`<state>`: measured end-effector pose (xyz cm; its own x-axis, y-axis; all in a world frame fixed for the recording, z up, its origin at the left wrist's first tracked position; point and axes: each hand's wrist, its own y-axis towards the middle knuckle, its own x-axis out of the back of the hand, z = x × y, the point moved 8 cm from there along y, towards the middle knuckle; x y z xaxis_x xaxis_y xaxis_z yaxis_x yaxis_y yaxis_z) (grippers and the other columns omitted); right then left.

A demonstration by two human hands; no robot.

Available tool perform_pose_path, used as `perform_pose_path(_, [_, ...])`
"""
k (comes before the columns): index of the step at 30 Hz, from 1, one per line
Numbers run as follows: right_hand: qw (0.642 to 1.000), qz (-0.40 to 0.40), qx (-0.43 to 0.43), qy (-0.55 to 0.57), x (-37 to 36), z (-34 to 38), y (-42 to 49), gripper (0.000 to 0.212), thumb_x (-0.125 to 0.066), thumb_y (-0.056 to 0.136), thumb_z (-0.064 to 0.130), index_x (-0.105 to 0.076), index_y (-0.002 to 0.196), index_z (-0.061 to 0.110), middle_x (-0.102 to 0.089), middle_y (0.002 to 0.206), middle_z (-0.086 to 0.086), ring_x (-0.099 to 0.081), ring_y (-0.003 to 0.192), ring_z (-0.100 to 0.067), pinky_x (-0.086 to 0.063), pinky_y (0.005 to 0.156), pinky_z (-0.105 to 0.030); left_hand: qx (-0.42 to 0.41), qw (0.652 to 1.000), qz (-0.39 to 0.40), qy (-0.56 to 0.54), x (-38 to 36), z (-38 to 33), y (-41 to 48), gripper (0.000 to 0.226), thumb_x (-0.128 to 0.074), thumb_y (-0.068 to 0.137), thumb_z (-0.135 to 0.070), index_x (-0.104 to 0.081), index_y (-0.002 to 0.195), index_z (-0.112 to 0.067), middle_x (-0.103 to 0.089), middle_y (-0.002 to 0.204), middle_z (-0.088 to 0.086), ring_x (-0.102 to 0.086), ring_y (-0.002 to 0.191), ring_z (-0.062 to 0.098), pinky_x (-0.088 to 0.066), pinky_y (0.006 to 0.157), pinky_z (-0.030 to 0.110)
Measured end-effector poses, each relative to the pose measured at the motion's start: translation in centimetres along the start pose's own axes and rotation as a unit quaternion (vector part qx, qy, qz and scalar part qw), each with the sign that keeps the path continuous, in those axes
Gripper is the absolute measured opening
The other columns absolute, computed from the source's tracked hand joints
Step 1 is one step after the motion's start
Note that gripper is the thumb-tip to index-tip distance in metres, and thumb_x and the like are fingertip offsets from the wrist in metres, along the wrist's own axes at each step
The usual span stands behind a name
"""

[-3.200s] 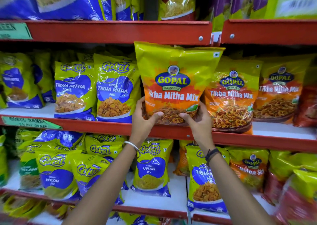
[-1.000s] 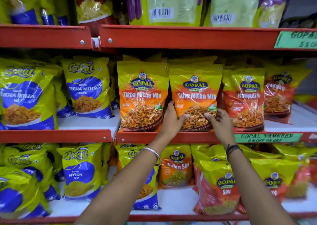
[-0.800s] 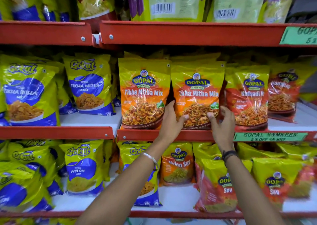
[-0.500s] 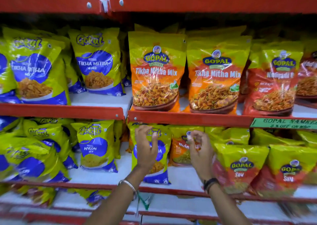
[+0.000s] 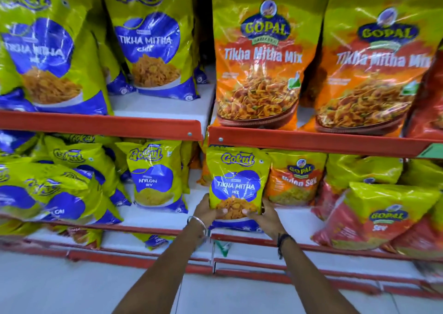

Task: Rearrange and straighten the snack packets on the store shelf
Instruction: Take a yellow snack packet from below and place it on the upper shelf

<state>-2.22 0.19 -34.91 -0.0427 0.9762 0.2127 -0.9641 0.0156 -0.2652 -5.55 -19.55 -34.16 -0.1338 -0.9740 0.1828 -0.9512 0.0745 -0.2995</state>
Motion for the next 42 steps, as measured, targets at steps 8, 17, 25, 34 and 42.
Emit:
perform_pose_path(8, [0.996, -0.055, 0.059, 0.027, -0.4, 2.5, -4.1, 0.073, -0.089, 0.060, 0.029, -0.054, 0.125, 0.028, -0.068, 0.116, 0.008, -0.065, 0.104, -0.003, -0.050, 0.077, -0.011, -0.072, 0.997, -0.005, -0.040, 2.8, 0.2, -3.5, 0.069, -0.085, 0.043, -0.035, -0.055, 0.105, -0.025, -0.067, 0.106, 0.000, -0.064, 0.092, 0.006, -0.054, 0.086, 0.040])
perform_pose_path(17, [0.969, -0.101, 0.213, 0.073, -3.3, 15.8, -9.8, 0.070, -0.086, 0.058, 0.037, -0.061, 0.121, 0.019, -0.071, 0.117, 0.000, -0.065, 0.109, -0.019, -0.053, 0.088, -0.036, -0.233, 0.965, -0.075, -0.090, 11.1, -10.4, -11.0, 0.055, -0.080, 0.056, -0.036, -0.063, 0.107, -0.026, -0.073, 0.098, -0.014, -0.067, 0.092, 0.007, -0.056, 0.082, 0.032])
perform_pose_path(25, [0.934, -0.137, 0.324, 0.066, -5.0, 27.3, -14.2, 0.042, -0.080, 0.064, 0.046, -0.072, 0.098, 0.024, -0.077, 0.092, 0.001, -0.071, 0.087, -0.020, -0.056, 0.079, -0.044, -0.342, 0.926, -0.119, -0.106, 17.8, -20.3, -16.4, 0.036, -0.076, 0.066, -0.041, -0.069, 0.096, -0.021, -0.074, 0.093, 0.004, -0.067, 0.085, 0.019, -0.057, 0.079, 0.047])
perform_pose_path(34, [0.936, -0.143, 0.312, 0.075, -6.3, 29.3, -15.4, 0.043, -0.076, 0.064, 0.050, -0.073, 0.095, 0.020, -0.078, 0.092, -0.002, -0.073, 0.085, -0.023, -0.057, 0.077, -0.053, -0.350, 0.921, -0.124, -0.115, 19.5, -21.9, -18.0, 0.043, -0.076, 0.063, -0.043, -0.070, 0.093, -0.012, -0.076, 0.079, -0.005, -0.070, 0.073, 0.013, -0.056, 0.068, 0.032])
perform_pose_path(42, [0.921, -0.139, 0.362, 0.031, -6.2, 33.3, -13.8, 0.042, -0.077, 0.068, 0.048, -0.071, 0.101, 0.023, -0.077, 0.097, 0.002, -0.071, 0.094, -0.020, -0.056, 0.083, -0.048, -0.394, 0.907, -0.128, -0.079, 21.5, -25.5, -16.6, 0.034, -0.076, 0.066, -0.039, -0.069, 0.092, -0.019, -0.074, 0.083, -0.004, -0.069, 0.079, 0.016, -0.057, 0.073, 0.035])
